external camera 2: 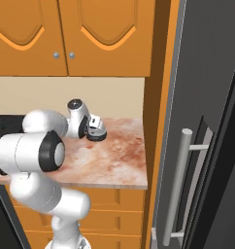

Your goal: Take the chicken drumstick from the fridge and place it on the digital scale on the counter by the fridge. Wait a few seconds for a reading, then move it to the plate on the dining counter.

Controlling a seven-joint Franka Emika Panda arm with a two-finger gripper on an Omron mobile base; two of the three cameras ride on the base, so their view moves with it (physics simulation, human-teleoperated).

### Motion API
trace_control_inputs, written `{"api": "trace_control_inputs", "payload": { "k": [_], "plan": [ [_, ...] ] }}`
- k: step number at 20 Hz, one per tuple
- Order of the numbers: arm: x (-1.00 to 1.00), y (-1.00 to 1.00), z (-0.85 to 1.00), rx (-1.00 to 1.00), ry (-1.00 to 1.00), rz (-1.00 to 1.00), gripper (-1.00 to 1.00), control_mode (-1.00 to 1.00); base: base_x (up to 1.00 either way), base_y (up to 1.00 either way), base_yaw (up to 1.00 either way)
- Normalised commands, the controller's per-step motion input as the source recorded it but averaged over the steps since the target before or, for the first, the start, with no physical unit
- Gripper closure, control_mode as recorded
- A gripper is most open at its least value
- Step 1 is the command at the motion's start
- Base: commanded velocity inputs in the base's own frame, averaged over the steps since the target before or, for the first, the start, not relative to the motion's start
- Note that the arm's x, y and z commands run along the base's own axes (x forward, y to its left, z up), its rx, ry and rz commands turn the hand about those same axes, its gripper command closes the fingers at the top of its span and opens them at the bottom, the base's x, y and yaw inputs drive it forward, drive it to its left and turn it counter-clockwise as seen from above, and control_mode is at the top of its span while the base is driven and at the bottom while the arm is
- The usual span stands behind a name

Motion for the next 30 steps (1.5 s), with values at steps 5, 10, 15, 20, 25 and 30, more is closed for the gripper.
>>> {"api": "trace_control_inputs", "payload": {
  "k": [5, 10, 15, 20, 25, 30],
  "plan": [
    [0.39, 0.0, -0.11, 0.0, 0.0, 0.0, 1.0, -1.0, 0.0, 0.0, 0.0],
    [0.43, 0.0, -0.11, 0.0, 0.0, 0.0, 1.0, -1.0, 0.0, 0.0, 0.0],
    [0.44, 0.0, -0.21, 0.0, 0.0, 0.0, 1.0, -1.0, 0.0, 0.0, 0.0],
    [0.29, 0.0, -0.33, 0.0, 0.0, 0.0, 1.0, -1.0, 0.0, 0.0, 0.0],
    [0.32, 0.0, -0.31, 0.0, 0.0, 0.0, 1.0, -1.0, 0.0, 0.0, 0.0],
    [0.23, 0.0, -0.19, 0.0, 0.0, 0.0, 1.0, -1.0, 0.0, 0.0, 0.0]
  ]
}}
